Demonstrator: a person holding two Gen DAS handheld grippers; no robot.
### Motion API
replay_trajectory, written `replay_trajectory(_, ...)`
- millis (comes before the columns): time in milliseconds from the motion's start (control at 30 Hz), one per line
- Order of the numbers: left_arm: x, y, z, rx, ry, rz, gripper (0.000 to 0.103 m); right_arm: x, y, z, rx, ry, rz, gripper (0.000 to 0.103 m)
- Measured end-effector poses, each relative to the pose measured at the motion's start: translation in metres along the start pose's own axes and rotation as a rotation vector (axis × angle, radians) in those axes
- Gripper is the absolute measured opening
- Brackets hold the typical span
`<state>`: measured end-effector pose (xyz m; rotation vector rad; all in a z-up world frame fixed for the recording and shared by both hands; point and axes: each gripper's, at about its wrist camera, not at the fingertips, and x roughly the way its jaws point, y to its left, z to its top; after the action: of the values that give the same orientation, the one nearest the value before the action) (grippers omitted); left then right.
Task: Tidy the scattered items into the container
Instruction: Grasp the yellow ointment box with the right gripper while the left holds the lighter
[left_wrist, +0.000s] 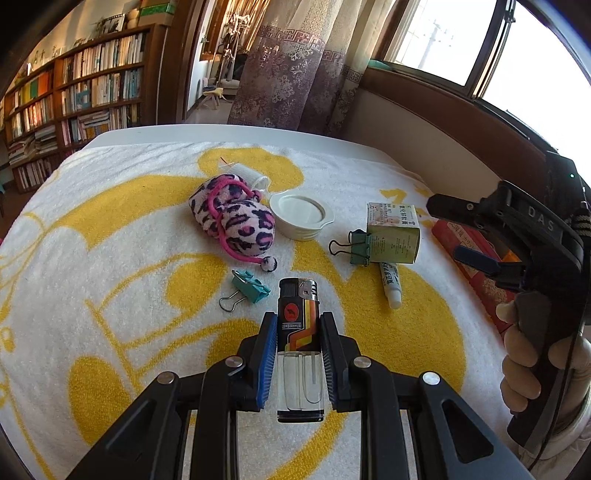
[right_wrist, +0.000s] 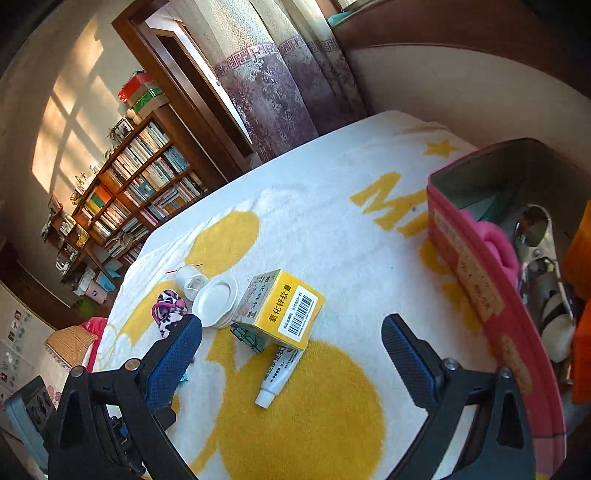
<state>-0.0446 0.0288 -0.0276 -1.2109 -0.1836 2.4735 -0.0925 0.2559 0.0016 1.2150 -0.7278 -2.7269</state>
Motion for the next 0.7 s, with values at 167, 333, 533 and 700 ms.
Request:
replay_trajectory(167,0.002,-0.001,-0.002,0.003,0.008,-0.007,0.024,0.032,0.001,0.004,0.052,0.099,0.073,0.081)
replay_trajectory(333,0.003,-0.001,-0.002,0.002,0.015,-0.012,0.024,0.05,-0.008,0.002,0.114,0.137,0.105,0.059)
replay_trajectory(533,0.004,-0.001,-0.002,0.002,0.018,-0.015,0.024,0.033,-0.001,0.002,0.088,0.096,0.12,0.051)
replay_trajectory(700,0.005,0.001,-0.002,-0.007,0.021,-0.014,0.024,0.013,0.003,0.0,0.085,0.054,0.147,0.051)
